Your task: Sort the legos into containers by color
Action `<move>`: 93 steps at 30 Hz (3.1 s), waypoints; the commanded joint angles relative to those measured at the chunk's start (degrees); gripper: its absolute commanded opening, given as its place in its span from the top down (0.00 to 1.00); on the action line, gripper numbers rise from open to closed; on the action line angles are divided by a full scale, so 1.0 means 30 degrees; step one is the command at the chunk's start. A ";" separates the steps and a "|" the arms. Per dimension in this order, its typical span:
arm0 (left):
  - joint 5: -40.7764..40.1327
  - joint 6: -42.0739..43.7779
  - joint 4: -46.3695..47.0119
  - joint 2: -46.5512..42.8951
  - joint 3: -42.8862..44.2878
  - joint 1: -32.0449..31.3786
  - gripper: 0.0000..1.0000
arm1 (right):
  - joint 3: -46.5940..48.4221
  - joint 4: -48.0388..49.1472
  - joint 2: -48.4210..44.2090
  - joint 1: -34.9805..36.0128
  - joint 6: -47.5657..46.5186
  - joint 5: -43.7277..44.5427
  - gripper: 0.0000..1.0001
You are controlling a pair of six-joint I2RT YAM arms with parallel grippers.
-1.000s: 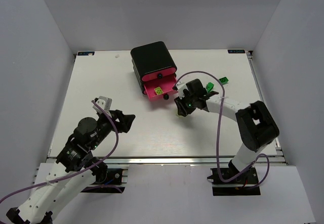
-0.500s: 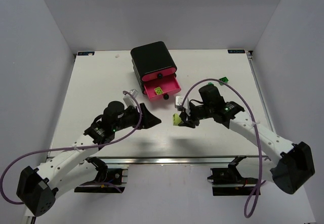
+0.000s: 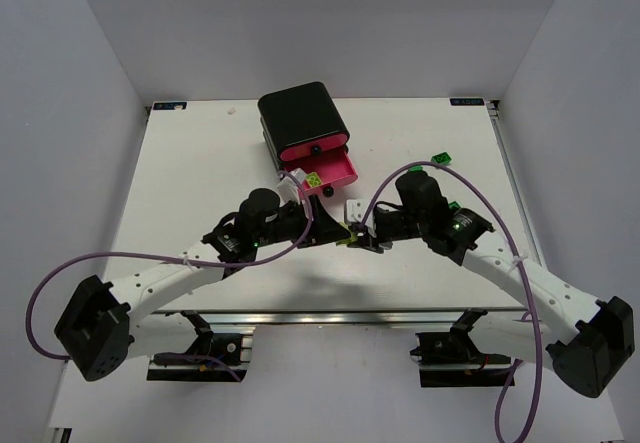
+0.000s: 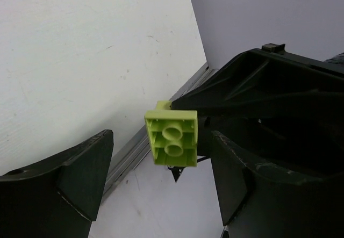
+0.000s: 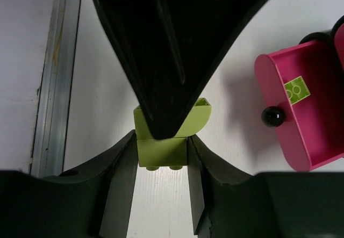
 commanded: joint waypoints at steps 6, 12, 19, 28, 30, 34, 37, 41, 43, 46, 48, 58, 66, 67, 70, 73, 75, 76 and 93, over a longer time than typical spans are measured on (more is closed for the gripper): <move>-0.0942 -0.0060 0.0731 0.1071 0.1742 -0.1070 0.28 | -0.0182 0.1603 -0.1189 0.0035 0.0045 0.0551 1.00; -0.1352 -0.0060 0.0674 0.0956 0.2036 -0.1246 0.33 | -0.0826 0.1896 -0.1512 -0.0024 -0.0129 0.1167 1.00; -0.1411 0.0174 0.0233 0.0340 0.2270 -0.1246 0.30 | -0.1062 0.2072 -0.1718 0.0004 -0.0013 0.1315 1.00; -0.1060 0.0116 0.0437 0.0486 0.1802 -0.1246 0.36 | -0.0740 0.2102 -0.1600 0.0004 0.0251 0.0906 1.00; -0.0943 0.0087 0.0496 0.0603 0.1772 -0.1246 0.37 | -0.0681 0.2072 -0.1572 -0.0024 0.0309 0.0817 1.00; -0.0796 0.0145 0.0526 0.0779 0.1859 -0.1246 0.42 | -0.0593 0.2130 -0.1513 -0.0025 0.0426 0.0817 1.00; -0.0708 0.0203 0.0350 0.0983 0.2036 -0.1246 0.43 | -0.0593 0.2189 -0.1484 0.0004 0.0485 0.0817 1.00; -0.0620 0.0146 0.0670 0.1072 0.1890 -0.1246 0.54 | -0.0593 0.2248 -0.1484 0.0004 0.0573 0.0817 1.00; -0.0504 0.0116 0.0788 0.1072 0.1802 -0.1246 0.53 | -0.0593 0.2277 -0.1483 0.0004 0.0602 0.0788 1.00; -0.0415 0.0116 0.0789 0.1189 0.1801 -0.1246 0.53 | -0.0622 0.2336 -0.1542 0.0062 0.0631 0.0817 1.00; -0.0357 0.0116 0.0877 0.1218 0.1743 -0.1246 0.58 | -0.0622 0.2336 -0.1484 -0.0024 0.0690 0.0817 1.00; -0.0326 0.0203 0.0907 0.0693 0.1684 -0.1246 0.91 | -0.0944 0.2629 -0.1659 0.0004 0.0837 0.1198 0.52; -0.0679 0.0555 0.0087 -0.0304 0.1772 -0.1011 0.94 | -0.1179 0.2541 -0.1659 -0.0025 0.0485 0.1374 0.37; -0.0679 0.0555 -0.0001 -0.0276 0.1830 -0.1011 0.94 | -0.1179 0.2541 -0.1601 0.0004 0.0485 0.1316 0.37; -0.0708 0.0585 -0.0206 -0.0275 0.1889 -0.1011 0.94 | -0.1091 0.2425 -0.1484 0.0004 0.0397 0.1286 0.37; -0.0679 0.0643 -0.0294 -0.0333 0.1889 -0.1011 0.94 | -0.1120 0.2424 -0.1600 0.0005 0.0251 0.1198 0.38; -0.0708 0.0672 -0.0382 -0.0276 0.1919 -0.1011 0.94 | -0.1120 0.2453 -0.1659 -0.0025 0.0163 0.0994 0.41; -0.0737 0.0672 -0.0441 -0.0275 0.1861 -0.1011 0.94 | -0.1091 0.2424 -0.1630 0.0004 0.0076 0.0964 0.43; -0.7023 0.2780 -0.6207 -0.1827 0.3818 -0.0455 1.00 | -0.1091 0.2042 -0.0518 -0.0374 -0.1360 0.3012 1.00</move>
